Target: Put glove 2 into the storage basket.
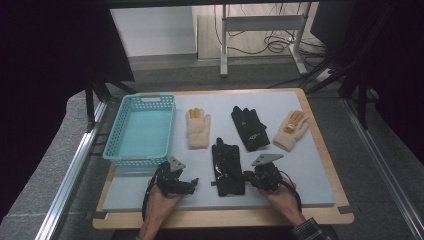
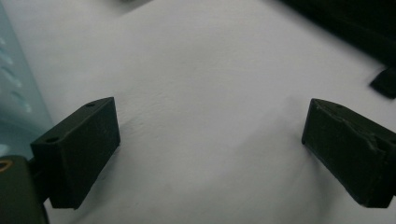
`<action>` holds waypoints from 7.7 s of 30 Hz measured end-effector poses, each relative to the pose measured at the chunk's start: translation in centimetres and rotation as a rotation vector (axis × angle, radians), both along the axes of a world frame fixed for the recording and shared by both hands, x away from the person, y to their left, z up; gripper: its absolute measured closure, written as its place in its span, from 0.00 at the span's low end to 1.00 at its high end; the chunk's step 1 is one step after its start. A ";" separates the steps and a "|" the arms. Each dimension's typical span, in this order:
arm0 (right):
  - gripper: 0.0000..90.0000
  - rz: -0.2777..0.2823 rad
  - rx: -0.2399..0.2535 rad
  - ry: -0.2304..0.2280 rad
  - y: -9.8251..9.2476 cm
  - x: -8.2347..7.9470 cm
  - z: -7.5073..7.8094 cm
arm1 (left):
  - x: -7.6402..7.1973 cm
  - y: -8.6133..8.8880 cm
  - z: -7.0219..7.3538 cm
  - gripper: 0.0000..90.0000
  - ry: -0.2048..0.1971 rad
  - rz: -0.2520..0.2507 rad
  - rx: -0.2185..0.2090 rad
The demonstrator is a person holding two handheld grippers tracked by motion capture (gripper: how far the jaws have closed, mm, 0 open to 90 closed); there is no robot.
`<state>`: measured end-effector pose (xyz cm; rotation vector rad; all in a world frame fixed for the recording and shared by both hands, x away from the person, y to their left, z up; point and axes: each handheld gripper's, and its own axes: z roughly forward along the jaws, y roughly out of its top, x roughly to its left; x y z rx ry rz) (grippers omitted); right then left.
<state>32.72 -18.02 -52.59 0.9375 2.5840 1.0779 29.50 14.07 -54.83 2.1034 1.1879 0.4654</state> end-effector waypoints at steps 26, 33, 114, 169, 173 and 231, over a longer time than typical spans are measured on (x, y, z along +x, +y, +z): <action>0.68 -0.200 0.015 -0.140 -2.6 11.7 4.6 | 0.1 0.1 -0.2 0.05 0.014 -0.004 -0.026; 0.50 -0.203 -0.028 -0.105 -1.7 16.8 3.4 | 0.1 0.1 -0.2 0.05 0.015 -0.005 -0.027; 0.58 0.366 -0.205 -0.043 5.4 7.0 1.7 | 0.1 0.2 -0.2 0.05 0.015 -0.006 -0.023; 0.47 -0.123 0.115 -0.021 0.3 4.1 2.5 | 0.1 0.1 -0.2 0.05 0.015 -0.003 -0.027; 0.58 -0.100 0.104 -0.016 -1.5 3.1 1.1 | 0.1 0.2 -0.1 0.06 0.015 -0.010 -0.022; 0.30 -0.183 -0.047 -0.142 -6.1 2.4 0.3 | -0.8 2.3 -0.5 0.03 0.003 0.002 -0.036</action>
